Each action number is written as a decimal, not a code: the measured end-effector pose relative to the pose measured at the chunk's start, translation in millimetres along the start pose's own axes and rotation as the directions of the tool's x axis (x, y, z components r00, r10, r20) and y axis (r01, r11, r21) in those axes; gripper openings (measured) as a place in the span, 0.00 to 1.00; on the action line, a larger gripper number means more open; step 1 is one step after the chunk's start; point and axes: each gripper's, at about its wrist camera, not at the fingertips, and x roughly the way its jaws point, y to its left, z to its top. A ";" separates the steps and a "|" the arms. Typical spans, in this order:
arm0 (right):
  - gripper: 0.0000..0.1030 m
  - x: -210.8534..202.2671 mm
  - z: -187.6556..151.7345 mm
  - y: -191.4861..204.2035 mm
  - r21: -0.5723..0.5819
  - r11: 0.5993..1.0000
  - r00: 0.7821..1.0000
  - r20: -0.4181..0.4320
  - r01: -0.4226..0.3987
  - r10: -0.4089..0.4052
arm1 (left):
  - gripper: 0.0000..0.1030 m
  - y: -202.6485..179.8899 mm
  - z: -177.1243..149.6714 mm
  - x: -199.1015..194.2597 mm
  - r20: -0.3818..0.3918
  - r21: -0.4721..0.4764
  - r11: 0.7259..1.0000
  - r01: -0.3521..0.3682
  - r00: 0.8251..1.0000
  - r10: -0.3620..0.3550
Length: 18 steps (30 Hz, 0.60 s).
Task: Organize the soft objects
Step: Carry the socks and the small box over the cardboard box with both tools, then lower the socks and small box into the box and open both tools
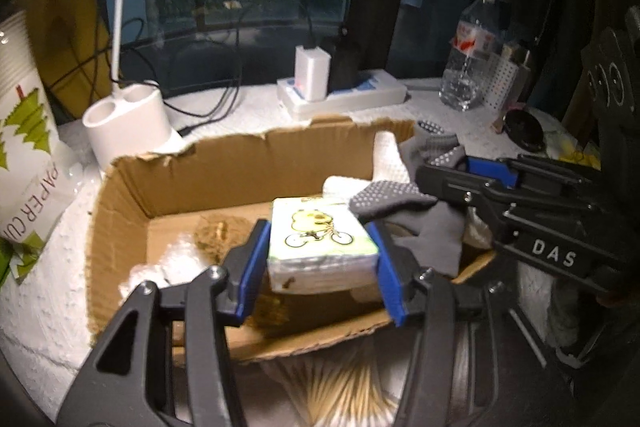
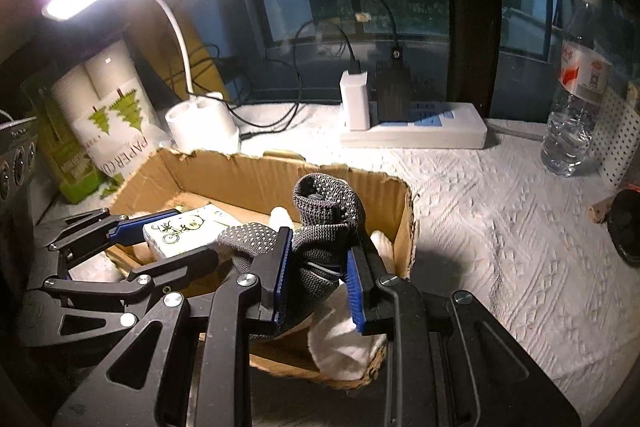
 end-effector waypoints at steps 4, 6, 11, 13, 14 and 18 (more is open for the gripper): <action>0.26 10.0 -3.9 1.4 -0.021 0.999 1.000 -0.019 0.024 -0.024 | 0.50 -2.6 -3.0 11.5 -0.037 0.004 1.000 0.004 0.999 -0.003; 0.26 14.5 -6.1 3.1 -0.035 0.999 0.999 -0.028 0.029 -0.030 | 0.50 -2.4 -3.1 13.3 -0.043 0.002 1.000 0.005 0.999 -0.005; 0.31 14.3 -5.1 3.7 -0.033 0.999 0.999 -0.029 0.029 -0.030 | 0.51 -2.3 -2.1 12.6 -0.059 0.001 1.000 -0.006 0.998 0.006; 0.37 11.7 -3.7 3.4 -0.030 0.999 0.999 -0.024 0.034 -0.035 | 0.51 -2.2 -1.5 11.5 -0.059 -0.002 1.000 -0.011 0.998 0.011; 0.40 9.2 -2.8 3.1 -0.027 0.999 0.999 -0.020 0.034 -0.035 | 0.52 -2.1 -0.6 11.0 -0.058 -0.004 1.000 -0.012 0.998 0.012; 0.43 -0.6 1.0 2.6 -0.017 0.999 0.999 0.000 0.043 -0.043 | 0.64 -1.8 1.4 2.2 -0.036 -0.009 1.000 -0.010 0.999 0.010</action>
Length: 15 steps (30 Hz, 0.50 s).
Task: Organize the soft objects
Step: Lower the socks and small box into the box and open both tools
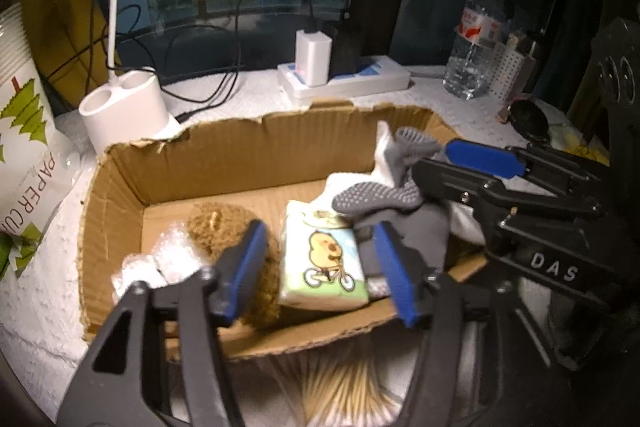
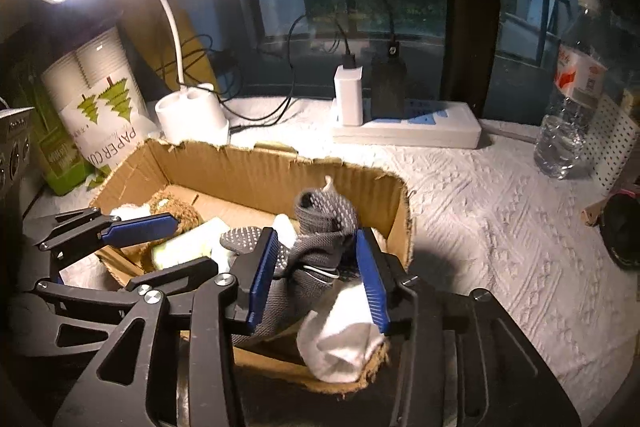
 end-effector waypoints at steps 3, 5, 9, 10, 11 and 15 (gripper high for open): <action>0.44 -8.6 1.8 1.9 -0.002 1.000 1.000 0.015 0.007 -0.007 | 0.66 2.0 0.9 -8.6 0.020 -0.011 1.000 0.001 1.000 -0.001; 0.44 -13.2 2.5 2.9 -0.003 1.000 1.000 0.021 0.014 -0.014 | 0.66 3.6 1.1 -14.5 0.033 -0.016 1.000 -0.004 0.999 0.004; 0.44 -24.4 3.6 5.4 -0.007 1.000 0.999 0.035 0.027 -0.027 | 0.66 6.6 0.8 -25.9 0.054 -0.024 1.000 -0.004 0.999 0.005; 0.44 -27.0 3.8 5.9 -0.006 1.000 0.999 0.038 0.029 -0.029 | 0.66 7.0 0.4 -29.8 0.060 -0.025 1.000 -0.003 0.998 0.004; 0.44 -30.1 3.6 6.8 -0.006 0.999 0.999 0.041 0.034 -0.034 | 0.66 6.9 0.2 -32.3 0.065 -0.025 1.000 -0.004 0.998 0.005; 0.44 -40.0 2.0 11.4 -0.004 0.999 0.998 0.052 0.040 -0.040 | 0.66 6.8 -2.3 -44.3 0.085 -0.025 1.000 -0.002 0.996 0.004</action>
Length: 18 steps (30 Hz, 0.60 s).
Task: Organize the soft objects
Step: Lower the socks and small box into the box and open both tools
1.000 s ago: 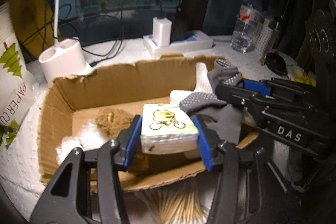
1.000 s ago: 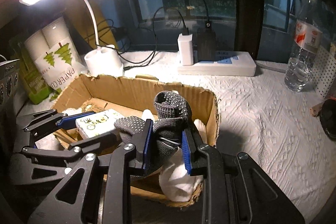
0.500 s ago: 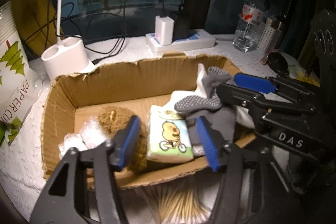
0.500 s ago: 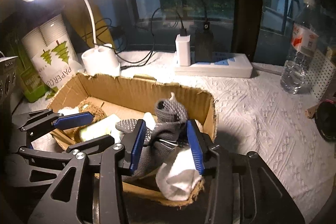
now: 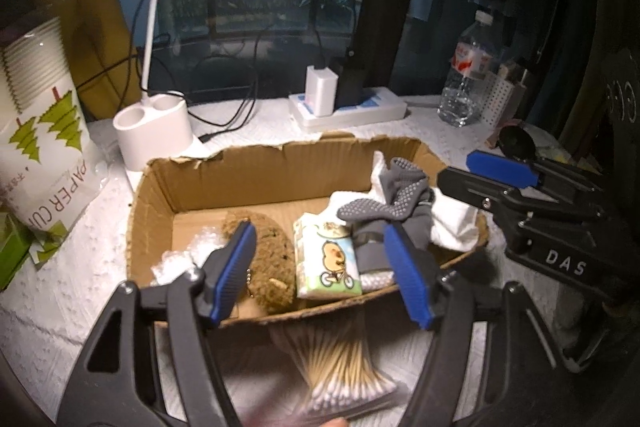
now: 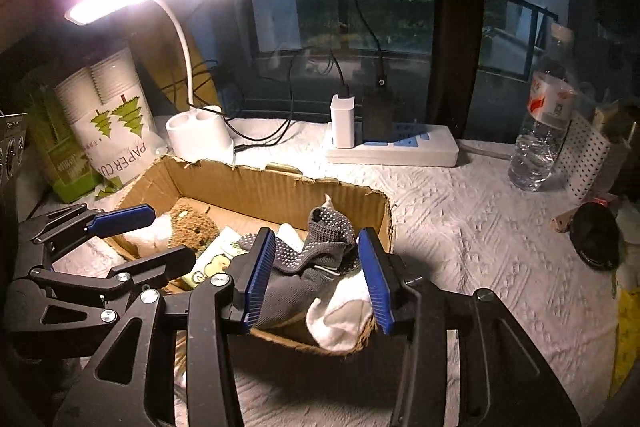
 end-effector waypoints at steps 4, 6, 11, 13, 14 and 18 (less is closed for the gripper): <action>0.44 -10.1 -0.3 5.3 -0.002 1.000 1.000 0.010 0.005 -0.005 | 0.66 1.7 -2.2 -13.6 0.023 -0.004 1.000 0.003 1.000 -0.003; 0.45 -15.5 -0.4 8.9 -0.005 1.000 1.000 0.016 0.007 -0.007 | 0.67 2.1 -2.7 -19.2 0.033 -0.005 1.000 0.005 0.999 -0.005; 0.45 -26.9 -1.8 17.0 -0.008 1.000 1.000 0.026 0.012 -0.012 | 0.71 5.5 -6.3 -33.2 0.057 -0.015 1.000 0.009 0.998 -0.008; 0.45 -30.9 -2.2 19.4 -0.010 1.000 0.999 0.030 0.016 -0.016 | 0.71 8.1 -8.0 -40.1 0.069 -0.023 1.000 0.012 0.998 -0.011; 0.45 -33.3 -2.5 20.8 -0.010 1.000 0.999 0.031 0.018 -0.017 | 0.72 9.0 -8.8 -42.6 0.072 -0.025 1.000 0.012 0.997 -0.011; 0.45 -41.0 -4.9 29.8 -0.021 1.000 0.999 0.031 0.016 -0.015 | 0.72 15.2 -12.7 -55.6 0.094 -0.037 0.999 0.011 0.996 -0.007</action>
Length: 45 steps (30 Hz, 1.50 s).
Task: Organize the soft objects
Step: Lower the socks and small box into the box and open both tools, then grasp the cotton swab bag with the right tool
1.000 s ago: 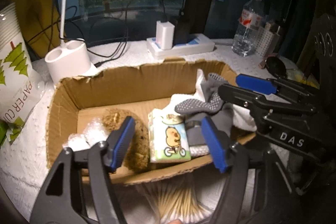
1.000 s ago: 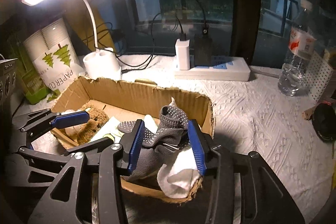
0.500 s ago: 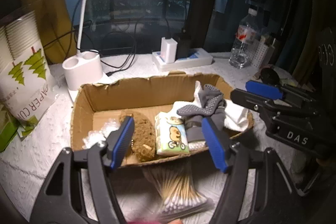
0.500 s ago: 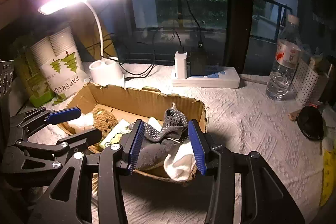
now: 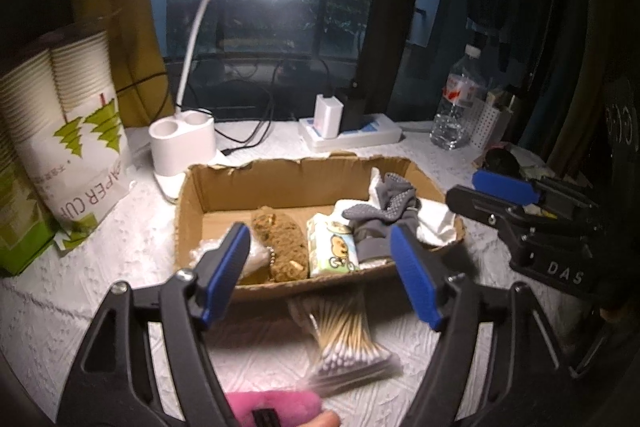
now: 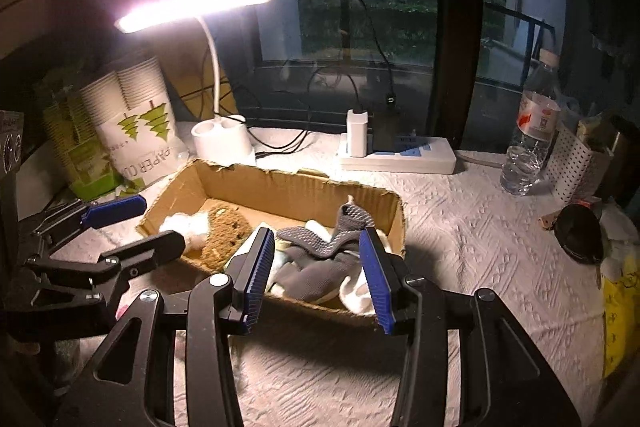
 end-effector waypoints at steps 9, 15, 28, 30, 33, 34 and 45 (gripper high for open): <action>0.55 -12.0 -4.2 21.5 -0.015 1.000 1.000 0.007 0.006 -0.006 | 0.83 18.8 -9.1 -27.0 0.039 -0.027 1.000 -0.007 0.999 0.008; 0.56 -14.7 -9.3 35.7 -0.022 1.000 1.000 0.001 0.009 -0.009 | 0.83 34.7 -17.0 -38.1 0.049 -0.053 0.998 -0.021 0.999 0.023; 0.63 -3.5 -23.7 67.3 -0.044 0.999 0.999 -0.043 -0.013 0.011 | 0.83 70.7 -44.5 -51.7 0.042 -0.102 0.994 -0.047 0.998 0.052; 0.63 0.7 -27.3 72.7 -0.049 0.999 0.998 -0.056 -0.017 0.015 | 0.83 75.7 -49.1 -51.5 0.036 -0.112 0.993 -0.049 0.998 0.053; 0.63 7.4 -32.2 79.3 -0.050 0.998 0.997 -0.074 -0.022 0.019 | 0.83 83.3 -57.1 -50.0 0.027 -0.123 0.991 -0.052 0.998 0.056; 0.63 9.9 -33.6 81.4 -0.051 0.998 0.996 -0.082 -0.023 0.019 | 0.83 86.5 -59.8 -48.8 0.021 -0.127 0.990 -0.052 0.998 0.055; 0.63 37.1 -49.4 93.7 -0.040 0.999 0.989 -0.143 -0.031 0.025 | 0.83 105.5 -78.8 -36.6 -0.020 -0.142 0.988 -0.066 0.998 0.064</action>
